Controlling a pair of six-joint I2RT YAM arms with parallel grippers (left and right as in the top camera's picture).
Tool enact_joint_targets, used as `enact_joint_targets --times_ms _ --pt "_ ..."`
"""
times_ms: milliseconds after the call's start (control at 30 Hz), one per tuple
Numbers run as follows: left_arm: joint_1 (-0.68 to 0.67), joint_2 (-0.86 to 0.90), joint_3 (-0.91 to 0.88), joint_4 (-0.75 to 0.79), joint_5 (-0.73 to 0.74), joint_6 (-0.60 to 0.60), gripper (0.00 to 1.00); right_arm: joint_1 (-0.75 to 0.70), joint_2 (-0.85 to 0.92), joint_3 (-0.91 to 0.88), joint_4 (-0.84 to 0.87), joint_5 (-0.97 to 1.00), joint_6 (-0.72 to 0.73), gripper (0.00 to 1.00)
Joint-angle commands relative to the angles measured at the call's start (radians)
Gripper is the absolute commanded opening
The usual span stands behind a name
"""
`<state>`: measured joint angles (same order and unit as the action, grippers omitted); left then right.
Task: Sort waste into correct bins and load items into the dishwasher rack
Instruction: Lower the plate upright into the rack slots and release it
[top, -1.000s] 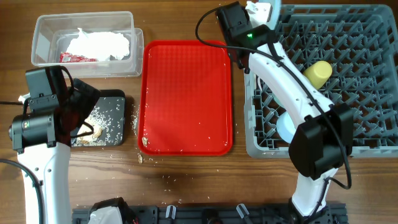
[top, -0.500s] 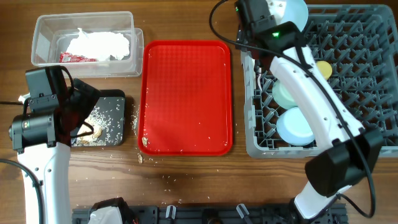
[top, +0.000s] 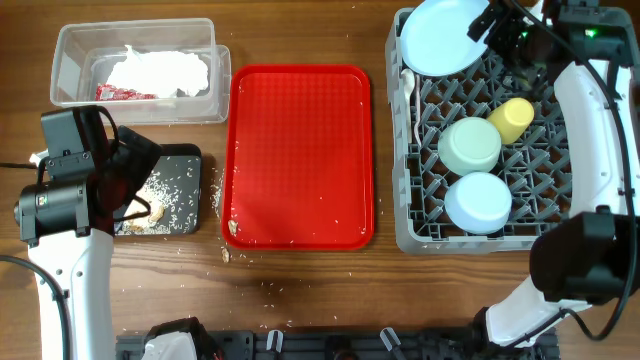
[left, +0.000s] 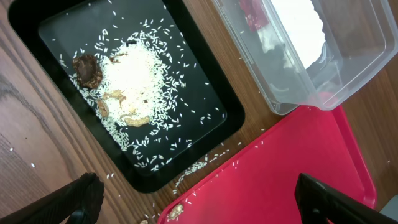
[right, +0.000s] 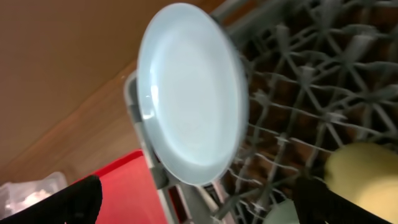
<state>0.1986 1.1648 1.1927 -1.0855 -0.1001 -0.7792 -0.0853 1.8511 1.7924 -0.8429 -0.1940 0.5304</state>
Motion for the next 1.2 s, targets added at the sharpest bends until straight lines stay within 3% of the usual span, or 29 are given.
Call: enact_joint_targets --times_ms 0,133,300,333,400,467,733,767,833,900,1167 --pt "0.006 -0.003 0.006 0.0 -0.002 0.014 1.0 0.009 0.115 -0.007 0.041 -0.126 0.019 0.99" --pt "0.006 -0.003 0.006 0.0 -0.002 0.015 1.0 0.009 0.184 -0.007 0.066 -0.135 0.103 0.99" --pt "0.006 -0.003 0.006 0.0 -0.002 0.015 1.0 0.009 0.218 -0.007 0.073 -0.092 0.1 0.98" --pt "0.005 -0.003 0.006 0.0 -0.002 0.015 1.0 0.009 0.222 -0.007 0.077 -0.092 0.1 0.92" --pt "0.005 -0.003 0.006 0.0 -0.002 0.015 1.0 0.009 0.227 -0.007 0.089 -0.092 0.099 0.64" --pt "0.006 -0.003 0.006 0.0 -0.002 0.014 1.0 0.009 0.227 -0.007 0.102 -0.092 0.1 0.51" --pt "0.006 -0.003 0.006 0.0 -0.002 0.014 1.0 0.01 0.235 -0.008 0.137 -0.095 0.101 0.53" --pt "0.006 -0.003 0.006 0.0 -0.002 0.014 1.0 0.009 0.24 -0.008 0.142 -0.095 0.102 0.48" --pt "0.005 -0.003 0.006 0.0 -0.002 0.014 1.0 0.009 0.246 -0.008 0.139 -0.088 0.101 0.19" --pt "0.006 -0.003 0.006 0.0 -0.002 0.014 1.0 0.009 0.245 -0.007 0.139 -0.077 0.1 0.05" --pt "0.005 -0.003 0.006 0.0 -0.002 0.014 1.0 0.007 0.129 -0.006 0.055 0.15 0.077 0.04"
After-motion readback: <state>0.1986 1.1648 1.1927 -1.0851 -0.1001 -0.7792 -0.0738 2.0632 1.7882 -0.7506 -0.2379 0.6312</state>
